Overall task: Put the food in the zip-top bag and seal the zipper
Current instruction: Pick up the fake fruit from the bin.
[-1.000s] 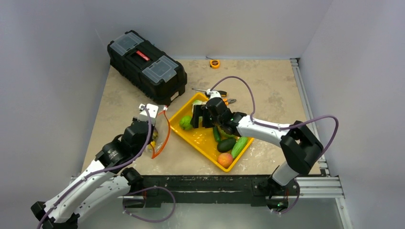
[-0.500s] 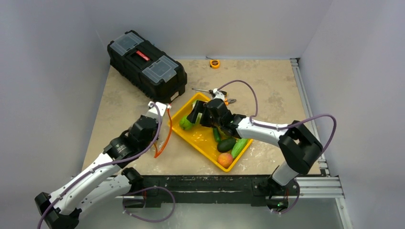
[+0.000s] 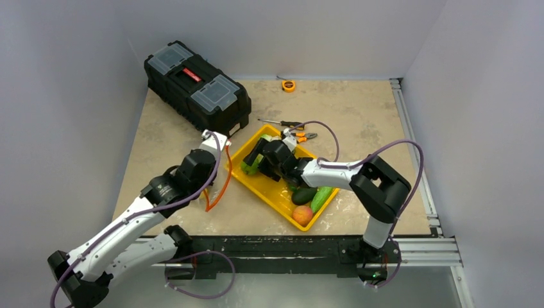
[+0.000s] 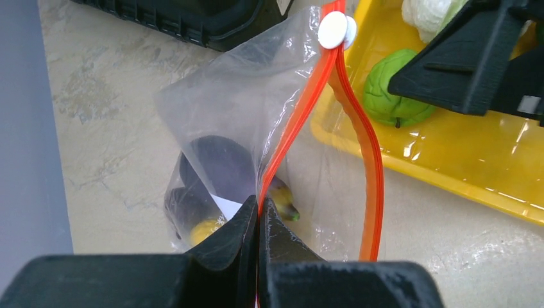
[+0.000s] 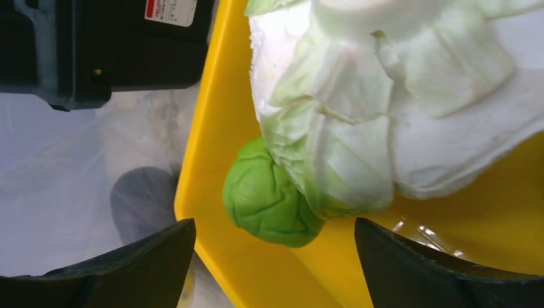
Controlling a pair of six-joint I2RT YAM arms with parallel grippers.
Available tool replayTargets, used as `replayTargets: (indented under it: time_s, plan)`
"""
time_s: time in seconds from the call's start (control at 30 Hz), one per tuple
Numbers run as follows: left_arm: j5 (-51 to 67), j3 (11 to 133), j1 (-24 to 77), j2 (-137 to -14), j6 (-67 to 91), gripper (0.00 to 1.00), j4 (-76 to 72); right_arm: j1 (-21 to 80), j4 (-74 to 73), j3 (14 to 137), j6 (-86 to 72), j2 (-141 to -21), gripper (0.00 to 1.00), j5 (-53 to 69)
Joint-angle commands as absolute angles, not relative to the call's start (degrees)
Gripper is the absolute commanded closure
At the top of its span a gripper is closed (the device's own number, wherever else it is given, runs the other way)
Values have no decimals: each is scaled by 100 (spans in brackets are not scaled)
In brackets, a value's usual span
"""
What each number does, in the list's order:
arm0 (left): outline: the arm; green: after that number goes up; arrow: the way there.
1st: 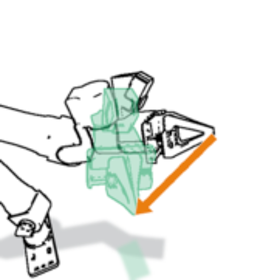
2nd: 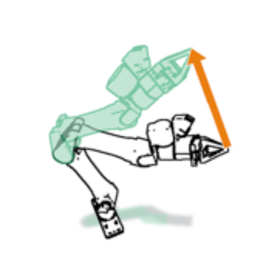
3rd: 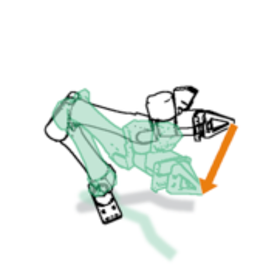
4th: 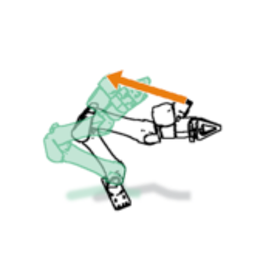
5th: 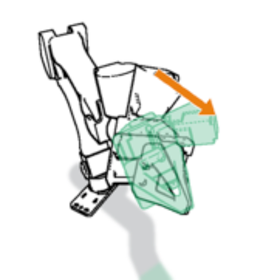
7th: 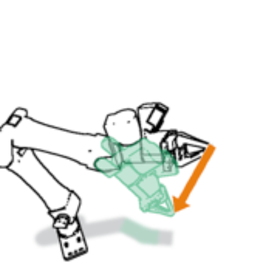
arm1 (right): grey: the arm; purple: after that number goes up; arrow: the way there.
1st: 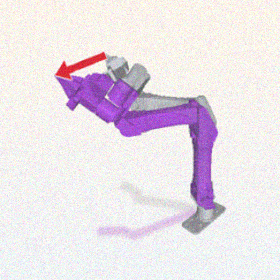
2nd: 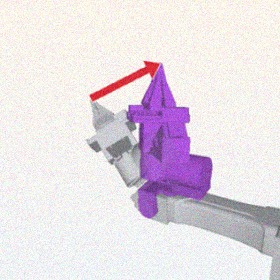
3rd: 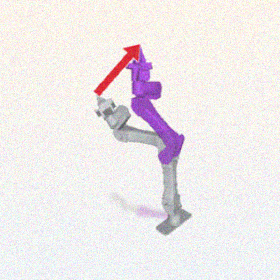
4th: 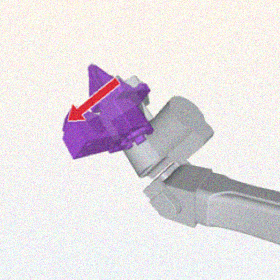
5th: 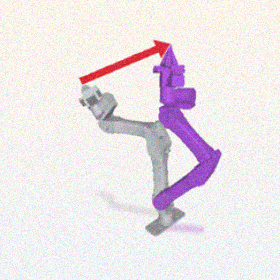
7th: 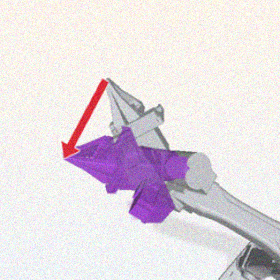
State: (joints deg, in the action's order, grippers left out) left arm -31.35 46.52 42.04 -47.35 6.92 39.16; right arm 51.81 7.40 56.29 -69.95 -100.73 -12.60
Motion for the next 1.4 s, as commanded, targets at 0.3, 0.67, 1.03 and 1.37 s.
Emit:
replayTargets:
  time_s: [0.3,0.67,1.03,1.37]
  plan:
    - [-3295,4821,4225,-4063,756,100,3998,5309,1129,5949,-7834,-10611,3,-1928]
    - [-3257,4806,4219,-4208,747,100,4015,5291,1396,5903,-7805,-10717,23,-1829]
    - [-3386,4797,4219,-4219,747,100,4016,5300,1449,5849,-7199,-10224,61,-1291]
    - [-3501,4801,4213,-4100,745,100,4047,5302,762,5321,-6443,-9031,86,-1212]
